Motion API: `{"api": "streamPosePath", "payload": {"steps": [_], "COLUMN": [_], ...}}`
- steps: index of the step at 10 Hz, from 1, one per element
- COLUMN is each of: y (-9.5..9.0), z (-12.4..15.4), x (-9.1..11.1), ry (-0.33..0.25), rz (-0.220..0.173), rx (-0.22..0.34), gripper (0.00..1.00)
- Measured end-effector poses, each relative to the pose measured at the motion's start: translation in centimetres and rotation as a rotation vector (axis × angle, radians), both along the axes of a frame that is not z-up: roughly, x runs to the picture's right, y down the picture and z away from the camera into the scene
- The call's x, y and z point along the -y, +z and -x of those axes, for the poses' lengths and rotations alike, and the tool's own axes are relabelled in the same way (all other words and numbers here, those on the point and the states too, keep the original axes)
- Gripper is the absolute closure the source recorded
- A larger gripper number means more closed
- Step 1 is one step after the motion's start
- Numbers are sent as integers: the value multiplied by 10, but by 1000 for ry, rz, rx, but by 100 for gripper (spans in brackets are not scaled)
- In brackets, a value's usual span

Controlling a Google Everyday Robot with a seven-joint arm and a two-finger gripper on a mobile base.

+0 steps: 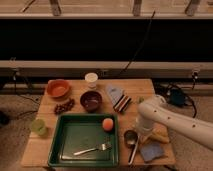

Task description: Wipe red bowl with brush

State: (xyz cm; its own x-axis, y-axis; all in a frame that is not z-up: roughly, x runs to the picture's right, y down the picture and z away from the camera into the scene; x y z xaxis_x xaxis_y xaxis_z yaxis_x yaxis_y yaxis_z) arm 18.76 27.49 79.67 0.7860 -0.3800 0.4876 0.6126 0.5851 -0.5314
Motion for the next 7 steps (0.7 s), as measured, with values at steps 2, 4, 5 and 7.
{"api": "streamPosePath", "payload": {"steps": [2,4,5,7], "y": [-4,-8,-12,-19], "z": [2,5,6,7], "x": [5,12,17,30], "ry": [-18,-34,-55,-92], "rz": [-16,-31,-45,-76], "rx": [14,25,33,43], "gripper": [94,100,100,100]}}
